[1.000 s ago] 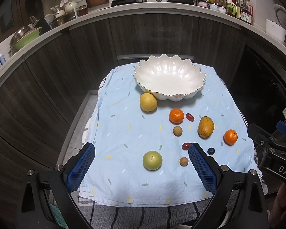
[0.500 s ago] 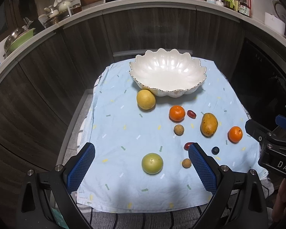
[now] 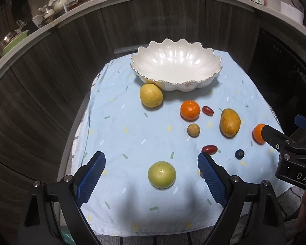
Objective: Organize fruits
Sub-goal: 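Lower the left tool onto the green pomelo while the right tool grasps the blueberry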
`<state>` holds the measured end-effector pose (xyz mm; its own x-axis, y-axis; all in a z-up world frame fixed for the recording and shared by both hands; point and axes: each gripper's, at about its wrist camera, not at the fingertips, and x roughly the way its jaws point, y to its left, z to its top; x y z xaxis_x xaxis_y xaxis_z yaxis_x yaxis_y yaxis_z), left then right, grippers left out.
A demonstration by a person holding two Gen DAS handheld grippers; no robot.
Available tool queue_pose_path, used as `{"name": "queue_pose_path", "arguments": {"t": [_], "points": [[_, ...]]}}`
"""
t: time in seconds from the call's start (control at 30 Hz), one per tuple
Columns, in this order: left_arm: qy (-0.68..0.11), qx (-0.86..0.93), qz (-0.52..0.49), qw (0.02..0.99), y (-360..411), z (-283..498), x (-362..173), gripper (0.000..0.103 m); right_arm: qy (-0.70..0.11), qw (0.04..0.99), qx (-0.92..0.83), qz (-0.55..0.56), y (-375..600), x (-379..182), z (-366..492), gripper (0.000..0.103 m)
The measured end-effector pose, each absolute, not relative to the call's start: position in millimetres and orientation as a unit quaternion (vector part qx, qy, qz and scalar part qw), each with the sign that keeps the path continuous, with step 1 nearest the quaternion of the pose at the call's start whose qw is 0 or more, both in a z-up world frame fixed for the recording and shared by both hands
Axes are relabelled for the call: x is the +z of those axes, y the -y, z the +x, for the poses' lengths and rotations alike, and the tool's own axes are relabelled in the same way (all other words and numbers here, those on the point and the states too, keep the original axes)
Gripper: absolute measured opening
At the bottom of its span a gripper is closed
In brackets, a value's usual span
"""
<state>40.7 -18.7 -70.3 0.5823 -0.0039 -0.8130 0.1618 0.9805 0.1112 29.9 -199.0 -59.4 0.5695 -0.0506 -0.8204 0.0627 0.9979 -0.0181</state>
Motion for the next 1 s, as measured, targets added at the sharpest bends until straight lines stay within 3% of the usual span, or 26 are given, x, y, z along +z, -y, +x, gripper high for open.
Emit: {"name": "queue_pose_path", "arguments": {"t": [0.67, 0.8, 1.0], "points": [[-0.483, -0.054, 0.078, 0.870, 15.0, 56.0, -131.4, 0.093, -0.496, 0.868, -0.010, -0.019, 189.4, -121.1, 44.6, 0.082], [-0.497, -0.059, 0.077, 0.862, 16.0, 57.8, -142.1, 0.084, -0.505, 0.863, -0.004, -0.016, 190.0, -130.7, 44.5, 0.079], [-0.497, -0.057, 0.076, 0.863, 15.7, 59.8, -149.4, 0.084, -0.516, 0.857, 0.000, -0.011, 189.2, -140.8, 48.5, 0.074]]}}
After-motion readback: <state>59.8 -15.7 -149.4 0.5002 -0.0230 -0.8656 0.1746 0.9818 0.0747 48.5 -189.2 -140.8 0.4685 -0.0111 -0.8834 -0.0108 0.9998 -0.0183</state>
